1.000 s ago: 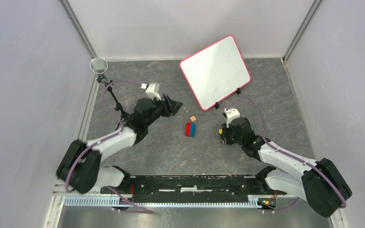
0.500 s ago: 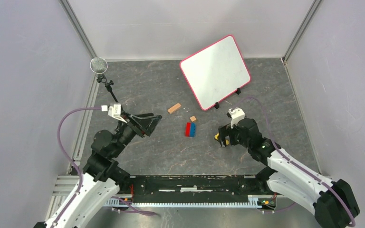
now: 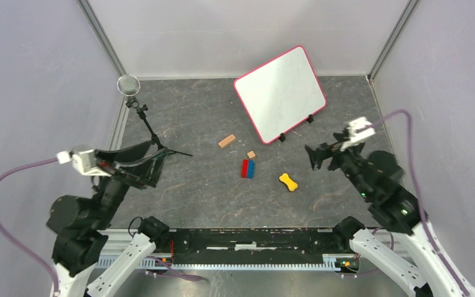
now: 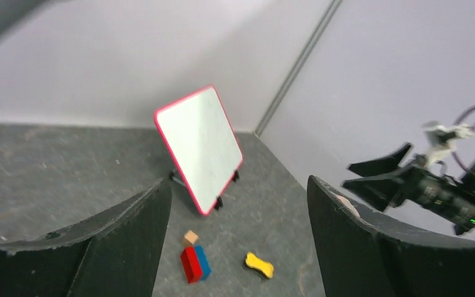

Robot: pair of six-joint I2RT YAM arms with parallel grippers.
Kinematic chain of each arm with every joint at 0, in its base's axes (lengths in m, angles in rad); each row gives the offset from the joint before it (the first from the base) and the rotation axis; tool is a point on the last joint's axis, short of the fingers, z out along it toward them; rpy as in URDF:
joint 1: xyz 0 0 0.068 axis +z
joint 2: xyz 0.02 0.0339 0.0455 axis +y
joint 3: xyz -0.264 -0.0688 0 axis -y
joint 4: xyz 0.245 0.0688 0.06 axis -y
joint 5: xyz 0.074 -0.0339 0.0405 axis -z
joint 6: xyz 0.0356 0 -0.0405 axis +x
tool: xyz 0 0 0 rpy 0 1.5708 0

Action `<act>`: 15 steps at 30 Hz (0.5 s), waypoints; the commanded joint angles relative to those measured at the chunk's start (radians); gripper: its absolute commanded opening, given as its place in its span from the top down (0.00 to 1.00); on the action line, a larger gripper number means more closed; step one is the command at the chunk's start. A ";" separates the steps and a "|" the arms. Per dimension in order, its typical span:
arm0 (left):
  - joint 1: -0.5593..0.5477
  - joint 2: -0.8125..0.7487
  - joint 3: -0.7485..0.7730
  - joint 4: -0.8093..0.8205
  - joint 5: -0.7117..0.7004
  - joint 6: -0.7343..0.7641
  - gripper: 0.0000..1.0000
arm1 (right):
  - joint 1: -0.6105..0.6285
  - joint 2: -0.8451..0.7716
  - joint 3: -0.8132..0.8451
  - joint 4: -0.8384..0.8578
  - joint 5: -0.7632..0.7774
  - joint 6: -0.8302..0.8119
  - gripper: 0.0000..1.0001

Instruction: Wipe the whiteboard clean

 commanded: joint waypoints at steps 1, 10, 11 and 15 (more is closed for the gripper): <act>-0.002 -0.017 0.117 -0.117 -0.091 0.158 0.13 | 0.004 -0.088 0.186 -0.061 0.030 -0.066 0.02; -0.002 -0.035 0.206 -0.137 -0.105 0.229 0.00 | 0.003 -0.250 0.302 0.010 0.094 -0.079 0.02; -0.002 -0.036 0.211 -0.137 -0.105 0.231 0.00 | 0.003 -0.260 0.303 0.010 0.106 -0.085 0.02; -0.002 -0.036 0.227 -0.137 -0.103 0.237 0.00 | 0.003 -0.299 0.297 0.023 0.142 -0.086 0.02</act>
